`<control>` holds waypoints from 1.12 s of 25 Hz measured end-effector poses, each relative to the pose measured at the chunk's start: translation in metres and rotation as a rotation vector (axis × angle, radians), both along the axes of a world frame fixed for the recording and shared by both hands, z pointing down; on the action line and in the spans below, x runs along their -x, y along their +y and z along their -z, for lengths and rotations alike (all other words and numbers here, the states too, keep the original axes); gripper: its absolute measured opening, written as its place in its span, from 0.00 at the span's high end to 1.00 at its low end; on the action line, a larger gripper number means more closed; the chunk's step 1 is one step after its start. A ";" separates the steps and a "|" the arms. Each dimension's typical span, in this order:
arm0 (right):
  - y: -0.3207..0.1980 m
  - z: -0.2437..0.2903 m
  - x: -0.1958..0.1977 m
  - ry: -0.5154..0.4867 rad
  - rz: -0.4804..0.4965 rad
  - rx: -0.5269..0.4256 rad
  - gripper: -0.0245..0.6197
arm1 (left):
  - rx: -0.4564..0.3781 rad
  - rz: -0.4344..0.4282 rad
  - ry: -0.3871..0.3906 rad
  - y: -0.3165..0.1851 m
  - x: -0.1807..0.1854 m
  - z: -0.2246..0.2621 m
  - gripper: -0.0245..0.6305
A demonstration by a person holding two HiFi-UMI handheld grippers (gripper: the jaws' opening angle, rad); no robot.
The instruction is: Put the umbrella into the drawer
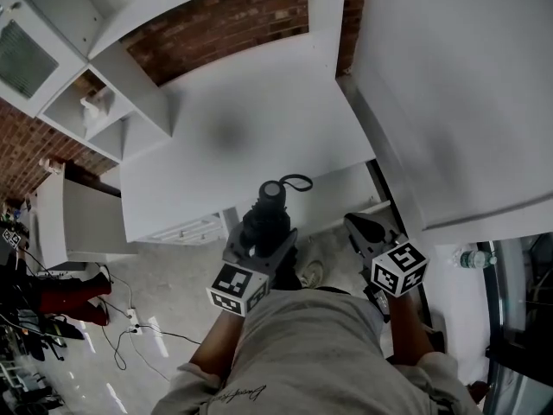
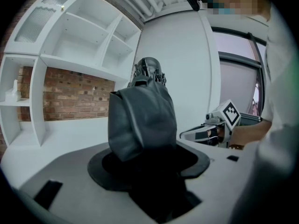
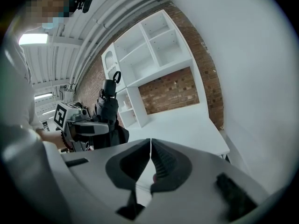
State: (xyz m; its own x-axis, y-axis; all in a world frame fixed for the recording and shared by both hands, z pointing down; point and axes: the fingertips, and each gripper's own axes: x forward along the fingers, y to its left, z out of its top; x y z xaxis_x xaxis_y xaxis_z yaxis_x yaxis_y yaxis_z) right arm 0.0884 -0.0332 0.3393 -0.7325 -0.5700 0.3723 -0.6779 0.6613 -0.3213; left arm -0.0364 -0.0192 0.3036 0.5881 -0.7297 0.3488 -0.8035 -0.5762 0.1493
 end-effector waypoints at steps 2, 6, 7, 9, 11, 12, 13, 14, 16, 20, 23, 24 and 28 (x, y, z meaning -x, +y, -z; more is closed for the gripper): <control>-0.001 -0.003 0.000 0.001 -0.010 0.007 0.92 | 0.004 -0.002 -0.002 -0.004 0.004 -0.001 0.54; -0.006 -0.007 0.000 0.001 -0.030 0.033 0.92 | 0.014 -0.020 -0.026 -0.012 0.010 -0.002 0.54; -0.009 -0.008 0.001 0.004 -0.034 0.037 0.92 | 0.015 -0.027 -0.033 -0.015 0.011 -0.002 0.54; -0.017 -0.009 0.006 0.005 -0.042 0.041 0.92 | 0.016 -0.041 -0.043 -0.021 0.016 -0.001 0.54; -0.025 -0.008 0.011 0.003 -0.050 0.038 0.92 | 0.019 -0.052 -0.047 -0.027 0.021 -0.002 0.54; -0.027 -0.008 0.012 0.003 -0.053 0.038 0.92 | 0.021 -0.055 -0.048 -0.030 0.024 -0.004 0.54; -0.029 -0.010 0.013 0.005 -0.056 0.039 0.92 | 0.023 -0.058 -0.048 -0.032 0.025 -0.005 0.54; -0.030 -0.012 0.013 0.007 -0.058 0.043 0.92 | 0.024 -0.061 -0.049 -0.035 0.026 -0.007 0.54; -0.033 -0.017 0.013 0.012 -0.066 0.051 0.92 | 0.027 -0.071 -0.054 -0.040 0.029 -0.009 0.54; -0.042 -0.023 0.020 0.015 -0.076 0.065 0.92 | 0.035 -0.093 -0.068 -0.053 0.036 -0.014 0.54; -0.046 -0.027 0.025 0.014 -0.081 0.076 0.92 | 0.061 -0.111 -0.076 -0.058 0.039 -0.022 0.54; -0.047 -0.028 0.026 0.013 -0.082 0.081 0.92 | 0.064 -0.114 -0.073 -0.061 0.039 -0.023 0.54; -0.051 -0.032 0.030 0.021 -0.093 0.103 0.92 | 0.067 -0.121 -0.075 -0.072 0.042 -0.028 0.54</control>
